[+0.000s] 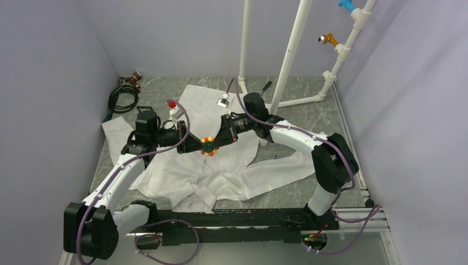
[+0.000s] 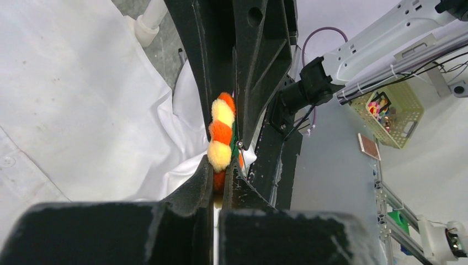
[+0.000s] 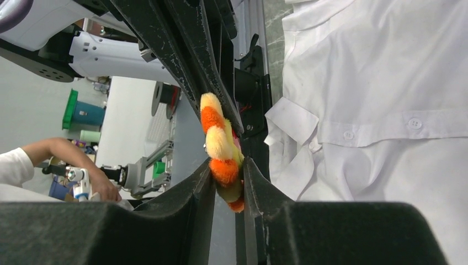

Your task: Remove the brooch from the garment

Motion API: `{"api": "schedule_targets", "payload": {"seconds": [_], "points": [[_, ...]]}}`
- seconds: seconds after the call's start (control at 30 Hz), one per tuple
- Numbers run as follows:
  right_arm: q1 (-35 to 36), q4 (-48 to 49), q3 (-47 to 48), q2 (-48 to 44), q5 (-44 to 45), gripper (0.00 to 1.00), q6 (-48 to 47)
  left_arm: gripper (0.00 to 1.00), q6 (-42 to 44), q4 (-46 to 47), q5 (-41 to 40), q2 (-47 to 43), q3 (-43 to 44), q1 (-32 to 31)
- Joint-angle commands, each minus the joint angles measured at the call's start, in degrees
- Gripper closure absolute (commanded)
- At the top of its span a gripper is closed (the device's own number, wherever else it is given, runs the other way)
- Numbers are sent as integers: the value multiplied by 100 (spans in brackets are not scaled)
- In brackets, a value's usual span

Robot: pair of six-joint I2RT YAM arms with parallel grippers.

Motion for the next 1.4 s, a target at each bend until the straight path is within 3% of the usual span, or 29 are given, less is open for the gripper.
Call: {"api": "schedule_targets", "payload": {"seconds": [0.0, 0.3, 0.5, 0.9, 1.03, 1.13, 1.37], "points": [[4, 532, 340, -85, -216, 73, 236, 100, 418, -393, -244, 74, 141, -144], [49, 575, 459, 21, -219, 68, 282, 100, 538, -546, -340, 154, 189, -213], [76, 530, 521, 70, -221, 58, 271, 100, 566, -650, -386, 241, 207, -222], [33, 160, 557, -41, -348, 51, -48, 100, -105, 37, -36, 209, -55, -51], [-12, -365, 508, -280, -482, 46, -656, 100, -182, 128, 192, 188, -129, 180], [-12, -761, 516, -397, -492, 49, -1168, 100, -290, 442, 350, 175, -136, 264], [28, -454, 414, -428, -501, 64, -933, 100, -513, 706, 549, 140, -118, 270]]}}
